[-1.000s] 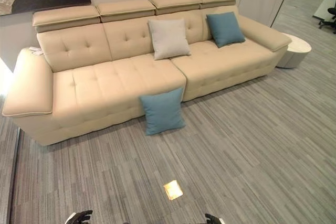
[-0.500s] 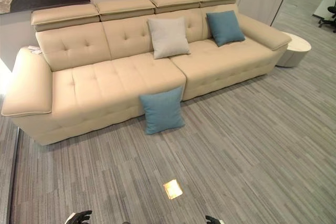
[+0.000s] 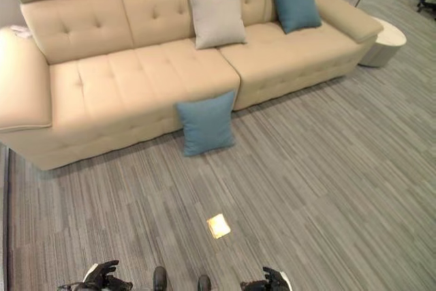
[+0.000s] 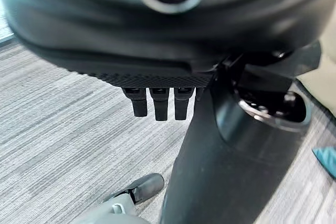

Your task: Pick up all the scattered cushions and arrange them neatly on the sofa.

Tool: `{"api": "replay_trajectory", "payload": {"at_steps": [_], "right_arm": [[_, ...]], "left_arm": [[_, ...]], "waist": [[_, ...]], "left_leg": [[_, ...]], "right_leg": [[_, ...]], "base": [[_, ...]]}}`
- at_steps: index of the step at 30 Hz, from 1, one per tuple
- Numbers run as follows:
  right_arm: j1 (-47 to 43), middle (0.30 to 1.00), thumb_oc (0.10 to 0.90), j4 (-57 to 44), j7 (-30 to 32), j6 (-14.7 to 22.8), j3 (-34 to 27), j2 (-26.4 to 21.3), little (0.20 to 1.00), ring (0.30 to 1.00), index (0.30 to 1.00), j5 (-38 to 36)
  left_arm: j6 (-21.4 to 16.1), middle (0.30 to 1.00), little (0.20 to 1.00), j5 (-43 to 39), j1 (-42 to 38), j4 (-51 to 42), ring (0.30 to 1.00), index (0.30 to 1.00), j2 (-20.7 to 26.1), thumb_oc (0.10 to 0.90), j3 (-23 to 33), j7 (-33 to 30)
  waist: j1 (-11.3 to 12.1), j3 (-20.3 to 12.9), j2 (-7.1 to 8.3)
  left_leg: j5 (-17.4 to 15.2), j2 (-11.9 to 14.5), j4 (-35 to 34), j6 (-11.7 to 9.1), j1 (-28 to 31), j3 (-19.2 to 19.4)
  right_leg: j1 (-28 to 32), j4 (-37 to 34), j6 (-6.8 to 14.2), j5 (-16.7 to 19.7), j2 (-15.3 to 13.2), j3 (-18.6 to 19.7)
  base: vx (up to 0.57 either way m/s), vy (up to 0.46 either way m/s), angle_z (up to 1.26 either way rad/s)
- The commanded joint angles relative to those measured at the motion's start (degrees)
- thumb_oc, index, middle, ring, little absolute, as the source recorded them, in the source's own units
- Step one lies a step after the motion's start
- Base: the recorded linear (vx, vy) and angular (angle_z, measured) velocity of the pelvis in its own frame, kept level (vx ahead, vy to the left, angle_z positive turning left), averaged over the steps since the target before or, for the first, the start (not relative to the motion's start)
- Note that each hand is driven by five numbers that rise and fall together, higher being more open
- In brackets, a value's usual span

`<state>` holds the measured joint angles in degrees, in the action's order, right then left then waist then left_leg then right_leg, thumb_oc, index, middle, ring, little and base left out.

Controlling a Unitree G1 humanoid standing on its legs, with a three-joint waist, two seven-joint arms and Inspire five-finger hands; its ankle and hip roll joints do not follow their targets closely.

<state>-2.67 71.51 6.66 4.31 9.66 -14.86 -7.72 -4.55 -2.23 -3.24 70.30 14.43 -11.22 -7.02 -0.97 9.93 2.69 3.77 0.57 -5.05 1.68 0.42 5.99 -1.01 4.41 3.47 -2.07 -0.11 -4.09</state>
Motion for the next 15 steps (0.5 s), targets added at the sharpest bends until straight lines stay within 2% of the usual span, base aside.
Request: {"api": "replay_trajectory", "payload": {"at_steps": [1, 2, 3, 4, 5, 8, 9, 11, 12, 13, 15], "right_arm": [[-0.7, 0.9, 0.8, -1.1, 1.6, -0.1, 1.7, -1.5, 0.9, 0.9, 0.9, 1.0], [-0.8, 0.9, 0.8, -1.5, 1.5, 0.0, 1.8, -1.5, 0.9, 0.9, 0.9, 1.0], [-1.1, 0.9, 0.8, -2.4, 1.5, 0.2, 2.8, -1.5, 0.9, 0.9, 0.9, 1.6], [-1.1, 0.9, 0.8, -2.4, 1.5, 0.2, 2.8, -1.5, 0.9, 0.9, 0.9, 1.6], [-1.3, 0.9, 0.8, -2.7, 1.6, 0.1, 3.3, -1.9, 0.9, 0.9, 0.9, 2.1], [-1.4, 0.9, 0.8, -3.1, 1.7, 0.0, 3.6, -2.2, 0.9, 0.9, 0.9, 2.5], [-1.2, 0.9, 0.8, -3.2, 1.7, 0.0, 3.6, -2.3, 0.9, 0.9, 0.9, 2.6], [-0.3, 0.9, 0.8, -3.0, 1.5, 0.3, 3.6, -2.3, 0.9, 0.9, 0.9, 2.3], [-0.3, 0.9, 0.8, -3.0, 1.5, 0.3, 3.6, -2.3, 0.9, 0.9, 0.9, 2.3], [0.2, 0.9, 0.8, -2.8, 1.4, 0.5, 3.4, -2.3, 0.9, 0.9, 0.9, 2.0], [0.5, 0.9, 0.8, -2.6, 1.2, 0.8, 3.4, -2.1, 0.9, 0.9, 0.9, 1.4]], "left_arm": [[-0.8, 0.9, 0.9, -0.7, -2.1, 0.3, 0.9, 0.9, 0.9, 0.8, -1.2, -0.9], [-0.8, 0.9, 0.9, -0.6, -2.3, 0.2, 0.9, 0.9, 1.0, 0.8, -1.3, -0.8], [-1.1, 0.9, 0.9, -0.6, -2.5, -0.6, 0.9, 0.9, 1.5, 0.8, -1.5, -0.8], [-1.1, 0.9, 0.9, -0.6, -2.5, -0.6, 0.9, 0.9, 1.5, 0.8, -1.5, -0.8], [-1.2, 0.9, 0.9, -0.9, -2.7, -0.5, 0.9, 0.9, 1.4, 0.8, -1.4, -0.7], [-1.3, 0.9, 0.9, -1.1, -2.9, 0.0, 0.9, 0.9, 1.2, 0.8, -1.1, -0.7], [-1.4, 0.9, 0.9, -1.0, -2.9, 0.1, 0.9, 0.9, 1.2, 0.8, -1.1, -0.6], [-1.5, 0.9, 0.9, -0.7, -2.4, 0.5, 0.9, 0.9, 0.7, 0.8, -1.1, -0.4], [-1.5, 0.9, 0.9, -0.7, -2.4, 0.5, 0.9, 0.9, 0.7, 0.8, -1.1, -0.4], [-1.5, 0.9, 0.9, -0.9, -1.9, 0.5, 0.9, 0.9, 0.3, 0.8, -1.0, -0.2], [-1.4, 0.9, 0.9, -1.0, -1.8, 0.5, 0.9, 0.9, 0.0, 0.8, -1.1, 0.0]], "waist": [[0.2, 0.8, 0.68], [0.1, 1.2, 0.54], [0.3, 1.6, 0.8], [0.2, 1.7, 0.74], [-0.1, 1.6, 1.51], [-0.7, 2.4, 1.08], [-0.8, 2.1, 1.43], [-1.1, 1.0, 1.19], [-1.2, 0.9, 1.35], [-1.4, 0.2, 0.8], [-1.7, -0.2, 0.35]], "left_leg": [[-13.9, -1.0, 11.1, 2.3, -0.4, -1.1], [-14.3, -0.9, 11.5, 2.6, -0.3, -1.0], [-15.8, -0.7, 11.2, 2.4, 1.7, 0.0], [-15.8, -0.6, 11.2, 2.3, 1.9, 0.0], [-16.6, -1.2, 10.2, 1.9, 3.9, 0.0], [-17.7, -0.8, 9.7, 1.2, 6.4, -0.7], [-17.8, -1.1, 9.6, 1.0, 6.7, -0.9], [-19.1, -0.3, 9.4, 0.2, 9.0, -1.3], [-18.9, -0.4, 9.3, 0.2, 8.8, -1.4], [-18.6, 1.1, 10.4, -0.9, 9.4, -1.5], [-15.3, 2.8, 14.6, -3.2, 8.5, -1.6]], "right_leg": [[-4.6, 12.1, 5.6, -2.7, -6.7, -3.5], [-6.0, 14.5, 5.9, -2.2, -6.8, -3.5], [-8.5, 11.6, 5.0, -1.6, -8.4, -7.4], [-8.3, 11.5, 5.0, -1.6, -8.3, -7.4], [-10.7, 5.2, 4.3, 0.7, -8.8, -9.6], [-11.8, 1.6, 4.8, 2.5, -8.5, -11.3], [-11.7, 1.1, 4.7, 2.5, -8.7, -11.9], [-10.4, 1.7, 3.3, 1.7, -7.8, -12.1], [-10.5, 1.6, 3.3, 1.8, -7.9, -12.1], [-9.3, 1.9, 2.4, 1.0, -6.9, -12.1], [-7.2, 1.0, 0.9, -0.1, -4.9, -11.5]], "base": [[0.02, 0.045, -0.11], [0.19, 0.035, -0.24], [0.18, 0.014, -0.38], [0.36, -0.078, -0.65], [0.2, -0.07, -0.49], [0.24, -0.096, -0.07], [0.28, -0.168, 0.22], [0.26, -0.175, 0.23], [0.28, -0.21, 0.19], [0.22, -0.205, 0.14], [0.21, -0.232, 0.09]]}}
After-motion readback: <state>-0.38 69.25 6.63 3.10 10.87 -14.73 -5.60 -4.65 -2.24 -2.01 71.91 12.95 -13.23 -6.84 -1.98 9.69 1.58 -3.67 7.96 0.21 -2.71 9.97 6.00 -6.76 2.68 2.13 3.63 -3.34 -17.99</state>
